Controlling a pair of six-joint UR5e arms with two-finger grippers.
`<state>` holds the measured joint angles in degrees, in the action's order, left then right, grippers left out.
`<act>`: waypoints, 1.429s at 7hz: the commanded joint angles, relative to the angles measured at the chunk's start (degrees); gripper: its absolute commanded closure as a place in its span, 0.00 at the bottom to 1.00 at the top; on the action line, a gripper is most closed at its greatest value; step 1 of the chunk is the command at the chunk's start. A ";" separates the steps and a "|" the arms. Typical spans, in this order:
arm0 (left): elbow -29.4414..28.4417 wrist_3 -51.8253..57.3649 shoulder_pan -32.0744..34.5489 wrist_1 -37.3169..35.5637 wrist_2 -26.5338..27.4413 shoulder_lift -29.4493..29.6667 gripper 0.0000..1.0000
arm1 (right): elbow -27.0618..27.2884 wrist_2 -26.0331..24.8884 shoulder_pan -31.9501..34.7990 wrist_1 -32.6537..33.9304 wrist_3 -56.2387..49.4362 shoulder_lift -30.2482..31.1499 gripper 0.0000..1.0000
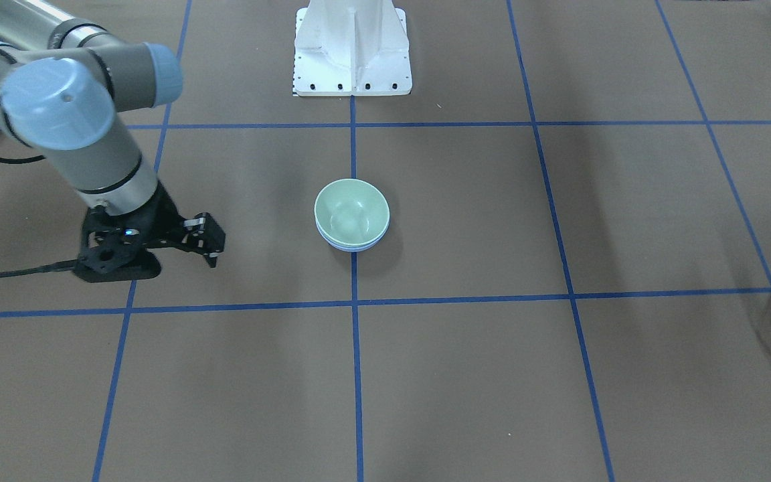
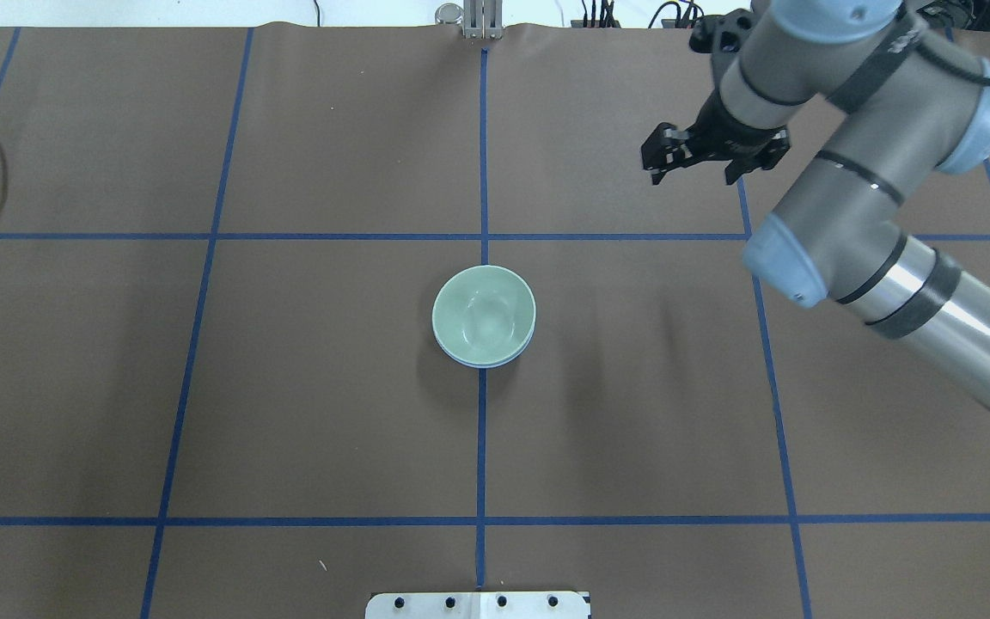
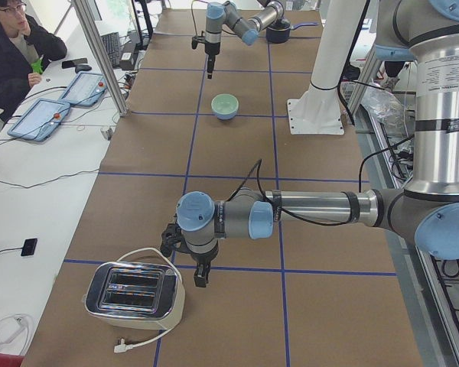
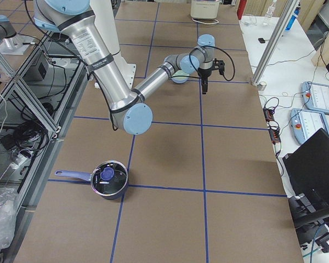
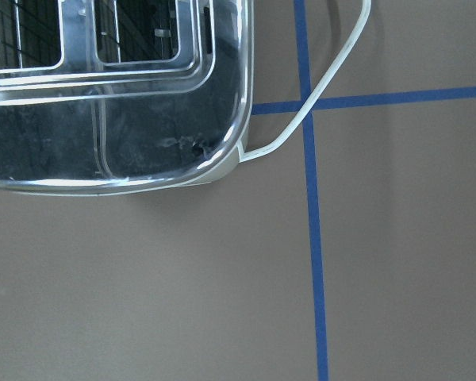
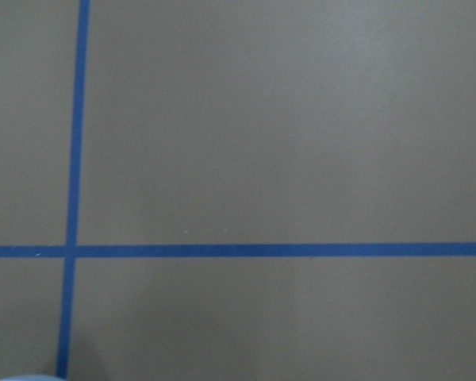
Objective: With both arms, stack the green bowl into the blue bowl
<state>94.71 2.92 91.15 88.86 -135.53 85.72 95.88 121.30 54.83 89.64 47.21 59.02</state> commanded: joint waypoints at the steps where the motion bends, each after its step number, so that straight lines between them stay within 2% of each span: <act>1: 1.17 -2.83 0.00 -0.26 -1.85 0.15 0.02 | -1.04 6.39 12.71 0.88 -16.98 6.69 0.00; 4: 1.44 -2.66 -0.09 0.00 -1.58 1.03 0.02 | -1.05 10.52 26.33 1.23 -35.53 18.10 0.00; 6: 4.42 -1.78 0.09 0.87 -2.28 -1.06 0.02 | -0.44 15.35 35.05 0.27 -39.12 28.03 0.00; 8: 4.61 -1.69 0.17 1.32 -2.28 -1.17 0.02 | 2.02 14.06 37.10 0.27 -41.23 33.76 0.00; 10: 4.61 -1.69 0.26 1.23 -1.67 -1.60 0.02 | 2.55 12.30 37.10 0.27 -41.67 34.66 0.00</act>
<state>99.30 1.22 91.36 90.08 -137.52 84.32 98.10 134.46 91.77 89.92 5.81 92.79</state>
